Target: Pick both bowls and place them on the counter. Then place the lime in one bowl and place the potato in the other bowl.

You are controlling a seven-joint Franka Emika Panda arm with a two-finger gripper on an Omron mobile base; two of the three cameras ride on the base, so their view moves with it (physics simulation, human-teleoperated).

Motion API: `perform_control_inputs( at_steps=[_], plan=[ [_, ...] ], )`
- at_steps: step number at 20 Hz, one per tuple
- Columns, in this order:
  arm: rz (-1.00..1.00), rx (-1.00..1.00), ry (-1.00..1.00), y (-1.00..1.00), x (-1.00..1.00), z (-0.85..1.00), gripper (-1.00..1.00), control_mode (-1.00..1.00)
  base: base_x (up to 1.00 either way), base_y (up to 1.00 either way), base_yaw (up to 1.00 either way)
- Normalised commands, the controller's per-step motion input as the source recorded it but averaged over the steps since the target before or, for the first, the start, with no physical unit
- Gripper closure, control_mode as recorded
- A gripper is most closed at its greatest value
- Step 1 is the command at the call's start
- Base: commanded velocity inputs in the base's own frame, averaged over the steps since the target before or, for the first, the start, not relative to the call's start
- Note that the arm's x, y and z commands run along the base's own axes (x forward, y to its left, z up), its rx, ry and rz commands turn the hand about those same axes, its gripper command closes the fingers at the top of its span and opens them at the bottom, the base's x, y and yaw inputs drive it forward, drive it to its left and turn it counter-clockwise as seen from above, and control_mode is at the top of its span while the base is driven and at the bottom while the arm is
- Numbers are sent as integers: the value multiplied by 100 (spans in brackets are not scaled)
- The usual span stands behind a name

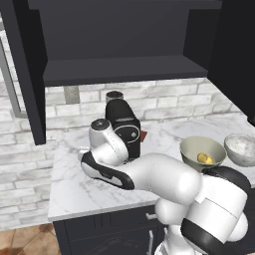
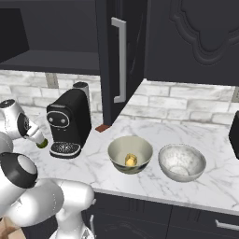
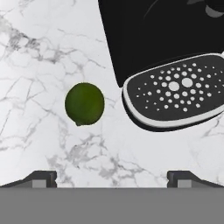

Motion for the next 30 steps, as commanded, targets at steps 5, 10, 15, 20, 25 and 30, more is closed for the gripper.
perform_control_inputs(
  at_steps=[5,10,15,20,25,30],
  plan=[
    [-9,1,0,0,16,-5,-100,-100,0,0,0],
    [-9,0,1,0,24,-3,-100,-100,0,0,0],
    [-6,1,7,7,25,-12,-100,-100,0,0,0],
    [-3,0,10,11,15,-28,-100,-100,0,0,0],
    [-2,0,3,10,17,-17,-100,-100,0,0,0],
    [-2,0,0,13,14,-3,-100,-100,0,0,0]
  ],
)
